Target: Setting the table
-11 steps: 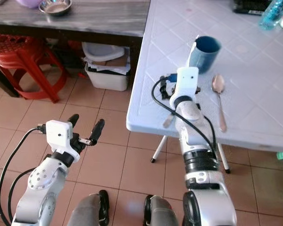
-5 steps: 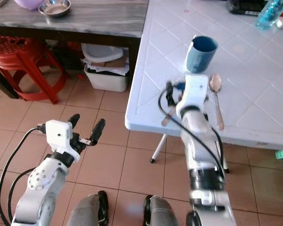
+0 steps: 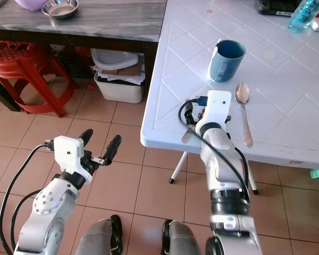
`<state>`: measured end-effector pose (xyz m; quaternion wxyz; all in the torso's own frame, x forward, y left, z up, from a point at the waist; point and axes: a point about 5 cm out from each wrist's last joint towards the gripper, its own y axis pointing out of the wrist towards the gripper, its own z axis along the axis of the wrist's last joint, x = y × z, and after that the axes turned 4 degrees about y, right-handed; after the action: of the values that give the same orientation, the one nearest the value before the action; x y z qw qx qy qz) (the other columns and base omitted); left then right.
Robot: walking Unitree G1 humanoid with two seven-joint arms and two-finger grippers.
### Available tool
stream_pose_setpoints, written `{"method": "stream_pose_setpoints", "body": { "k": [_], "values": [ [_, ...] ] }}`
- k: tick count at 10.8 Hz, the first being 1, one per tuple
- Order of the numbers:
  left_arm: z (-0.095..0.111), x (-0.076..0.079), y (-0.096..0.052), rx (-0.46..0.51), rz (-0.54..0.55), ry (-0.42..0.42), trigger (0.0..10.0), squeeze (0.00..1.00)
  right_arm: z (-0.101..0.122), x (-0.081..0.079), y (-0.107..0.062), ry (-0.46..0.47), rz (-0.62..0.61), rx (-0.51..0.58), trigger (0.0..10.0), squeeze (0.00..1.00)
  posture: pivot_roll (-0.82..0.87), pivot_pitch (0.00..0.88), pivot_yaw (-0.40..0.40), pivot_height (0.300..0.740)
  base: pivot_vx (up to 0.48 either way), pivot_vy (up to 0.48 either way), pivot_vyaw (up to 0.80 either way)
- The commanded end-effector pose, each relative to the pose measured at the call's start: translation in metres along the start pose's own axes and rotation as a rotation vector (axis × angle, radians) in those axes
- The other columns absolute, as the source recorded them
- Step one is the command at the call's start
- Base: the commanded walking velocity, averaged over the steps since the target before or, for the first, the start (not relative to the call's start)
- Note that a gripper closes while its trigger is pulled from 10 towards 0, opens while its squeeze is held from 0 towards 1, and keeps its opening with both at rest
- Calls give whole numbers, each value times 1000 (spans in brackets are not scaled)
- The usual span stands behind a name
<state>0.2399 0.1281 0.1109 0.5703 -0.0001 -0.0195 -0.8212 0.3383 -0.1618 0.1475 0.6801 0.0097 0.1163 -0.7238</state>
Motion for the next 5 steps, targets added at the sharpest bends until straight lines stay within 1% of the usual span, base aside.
{"method": "stream_pose_setpoints", "body": {
  "k": [1,4,5],
  "values": [
    [-1,1,-3,-10,-9,2,10000,0,-9,4,1,37,-25,-67,0,0,-7,220,9,740,0,0,0],
    [-1,2,-3,-14,-15,-1,10000,0,-20,6,-3,80,-40,-152,0,0,-7,222,8,740,0,0,0],
    [-1,2,-2,-16,-17,-1,10000,0,-22,8,-2,75,-41,-177,0,0,-11,221,11,740,0,0,0]
  ]
}}
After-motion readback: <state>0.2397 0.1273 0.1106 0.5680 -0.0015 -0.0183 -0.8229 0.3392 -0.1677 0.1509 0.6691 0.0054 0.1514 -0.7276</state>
